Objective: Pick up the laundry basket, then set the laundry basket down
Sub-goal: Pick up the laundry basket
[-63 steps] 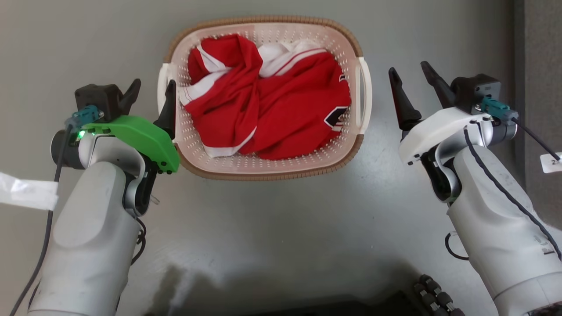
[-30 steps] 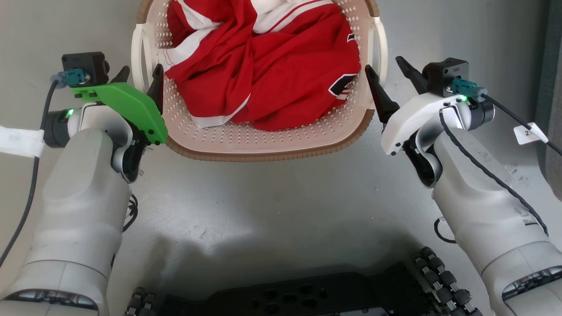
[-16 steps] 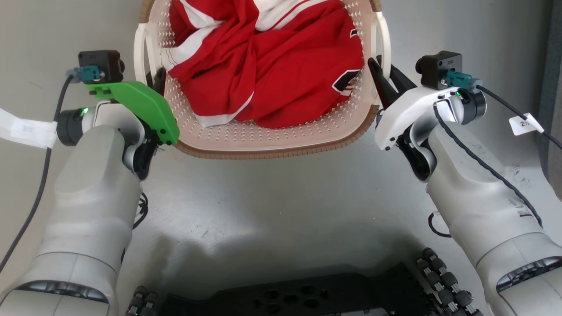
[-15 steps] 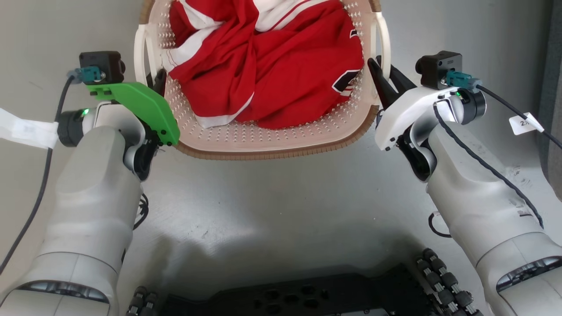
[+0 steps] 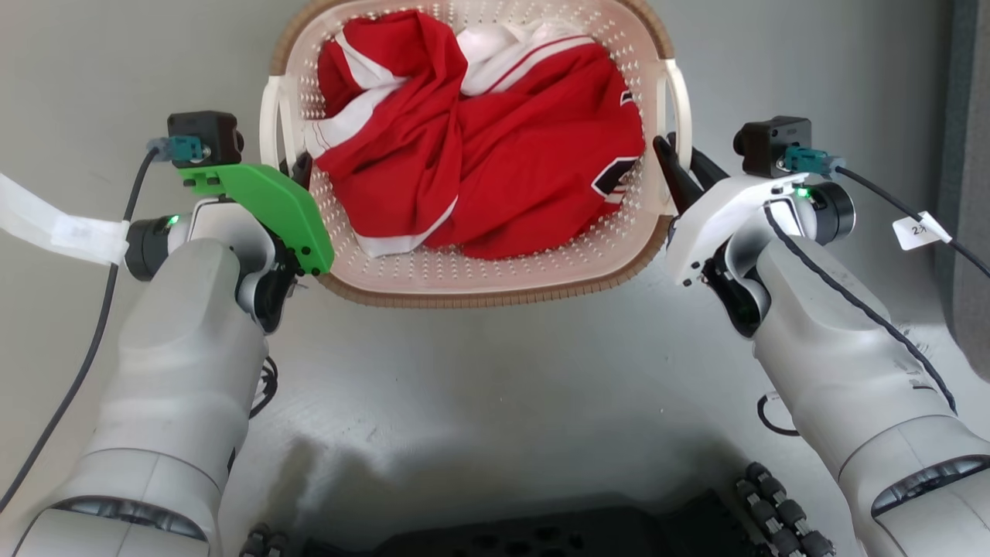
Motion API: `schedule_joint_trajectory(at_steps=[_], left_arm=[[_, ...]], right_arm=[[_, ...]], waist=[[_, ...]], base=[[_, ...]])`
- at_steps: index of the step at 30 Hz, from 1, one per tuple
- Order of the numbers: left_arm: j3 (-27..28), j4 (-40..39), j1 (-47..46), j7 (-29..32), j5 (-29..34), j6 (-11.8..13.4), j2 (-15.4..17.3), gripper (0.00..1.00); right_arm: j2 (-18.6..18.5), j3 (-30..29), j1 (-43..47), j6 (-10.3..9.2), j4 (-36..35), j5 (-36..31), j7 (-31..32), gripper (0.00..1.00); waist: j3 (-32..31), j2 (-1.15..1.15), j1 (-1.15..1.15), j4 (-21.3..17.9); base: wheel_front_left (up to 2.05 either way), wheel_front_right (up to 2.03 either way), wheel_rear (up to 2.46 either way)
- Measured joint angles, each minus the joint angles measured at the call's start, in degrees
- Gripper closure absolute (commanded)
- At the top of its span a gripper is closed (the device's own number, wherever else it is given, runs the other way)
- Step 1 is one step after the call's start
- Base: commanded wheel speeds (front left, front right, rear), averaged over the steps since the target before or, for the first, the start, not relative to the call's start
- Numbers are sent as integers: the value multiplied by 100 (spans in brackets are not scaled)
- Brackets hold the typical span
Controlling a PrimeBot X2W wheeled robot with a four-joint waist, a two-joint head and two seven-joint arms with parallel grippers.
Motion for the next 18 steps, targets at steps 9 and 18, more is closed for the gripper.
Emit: schedule_joint_trajectory(at_steps=[9, 18], left_arm=[[-183, 108, 298, 324, -393, 0, -20, 100], [-299, 135, 509, 658, -724, 2, -22, 100]], right_arm=[[38, 126, 4, 54, 330, 178, 11, 100], [30, 390, 159, 63, 433, 563, 237, 100]], waist=[[-554, 0, 0, 13], [-1153, 0, 0, 34]], base=[[0, 0, 0], [0, 0, 0]])
